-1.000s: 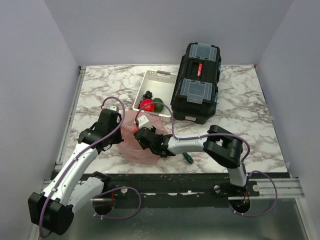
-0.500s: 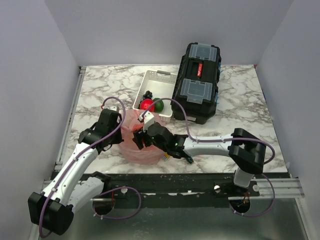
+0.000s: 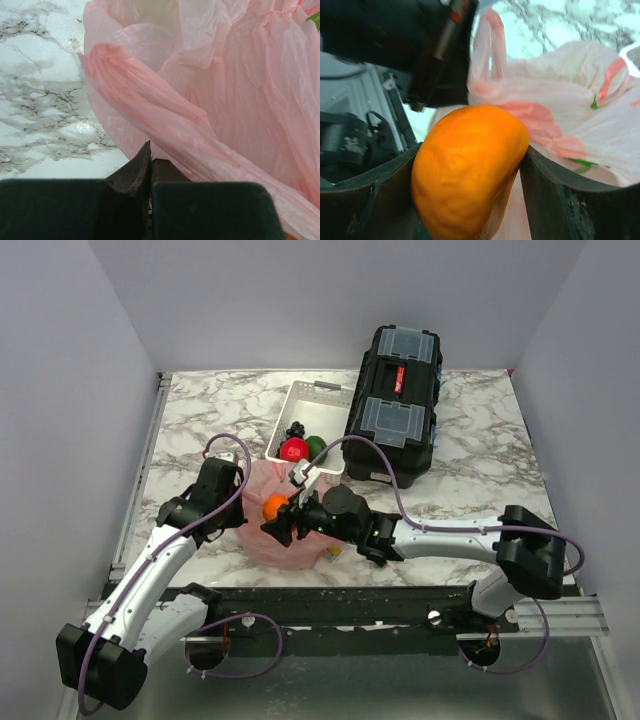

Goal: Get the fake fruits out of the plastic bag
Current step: Take out the fake fruit from the plastic bag, then place the fake fruit in the bin.

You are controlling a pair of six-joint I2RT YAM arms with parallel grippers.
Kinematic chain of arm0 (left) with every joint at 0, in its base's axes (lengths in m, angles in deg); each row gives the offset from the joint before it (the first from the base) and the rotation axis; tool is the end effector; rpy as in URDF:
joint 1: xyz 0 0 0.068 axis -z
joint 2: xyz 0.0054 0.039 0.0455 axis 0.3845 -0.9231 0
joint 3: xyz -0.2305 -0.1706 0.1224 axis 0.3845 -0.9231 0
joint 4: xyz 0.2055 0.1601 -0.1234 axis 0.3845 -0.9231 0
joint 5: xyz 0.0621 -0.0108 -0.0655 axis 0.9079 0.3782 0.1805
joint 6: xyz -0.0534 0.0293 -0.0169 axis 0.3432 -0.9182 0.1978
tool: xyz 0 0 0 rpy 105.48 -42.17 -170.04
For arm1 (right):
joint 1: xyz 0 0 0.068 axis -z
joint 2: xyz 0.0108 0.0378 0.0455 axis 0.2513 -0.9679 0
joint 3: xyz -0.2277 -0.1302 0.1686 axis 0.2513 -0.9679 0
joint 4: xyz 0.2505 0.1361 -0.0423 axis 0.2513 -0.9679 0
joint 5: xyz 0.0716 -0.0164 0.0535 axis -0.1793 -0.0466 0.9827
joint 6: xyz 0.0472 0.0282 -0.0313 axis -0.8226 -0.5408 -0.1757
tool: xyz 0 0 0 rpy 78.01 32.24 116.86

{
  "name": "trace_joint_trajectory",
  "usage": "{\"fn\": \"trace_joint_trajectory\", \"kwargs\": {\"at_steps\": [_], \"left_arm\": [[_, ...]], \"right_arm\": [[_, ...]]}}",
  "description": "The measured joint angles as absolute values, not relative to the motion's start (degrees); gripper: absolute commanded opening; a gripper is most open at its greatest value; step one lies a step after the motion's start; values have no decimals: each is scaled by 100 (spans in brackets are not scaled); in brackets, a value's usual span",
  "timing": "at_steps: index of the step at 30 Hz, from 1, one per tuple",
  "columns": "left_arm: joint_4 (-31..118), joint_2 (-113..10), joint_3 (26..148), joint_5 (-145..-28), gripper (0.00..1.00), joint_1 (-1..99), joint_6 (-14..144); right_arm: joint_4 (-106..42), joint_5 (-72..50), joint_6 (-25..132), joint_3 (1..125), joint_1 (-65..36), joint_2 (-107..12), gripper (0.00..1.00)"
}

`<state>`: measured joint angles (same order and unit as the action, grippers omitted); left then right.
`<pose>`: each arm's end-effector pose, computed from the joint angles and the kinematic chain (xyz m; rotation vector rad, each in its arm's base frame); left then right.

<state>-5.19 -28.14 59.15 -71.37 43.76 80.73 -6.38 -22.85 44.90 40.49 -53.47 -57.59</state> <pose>0.1732 -0.0606 0.2778 -0.1762 2.5037 -0.1933 0.1523 0.3677 0.2686 -0.7863 1.7327 0.9589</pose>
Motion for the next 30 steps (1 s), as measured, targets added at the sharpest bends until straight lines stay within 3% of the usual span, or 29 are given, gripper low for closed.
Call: {"fn": "trace_joint_trajectory", "kwargs": {"at_steps": [8, 15, 25, 30], "left_arm": [[-519, -2851, 5915, -7137, 0, 4376, 8073], [-519, -2851, 5915, -7135, 0, 4376, 8073], [-519, -2849, 5915, -7135, 0, 4376, 8073], [-519, -2849, 5915, -7135, 0, 4376, 8073]], "right_arm": [[-378, -2245, 4487, 3997, -5347, -5050, 6], [-426, -3004, 4717, 4043, -5345, -4952, 4], [-588, -4446, 5136, 5079, -4978, -5247, 4], [-1150, -5148, 5377, 6272, -4558, -6143, 4]]}}
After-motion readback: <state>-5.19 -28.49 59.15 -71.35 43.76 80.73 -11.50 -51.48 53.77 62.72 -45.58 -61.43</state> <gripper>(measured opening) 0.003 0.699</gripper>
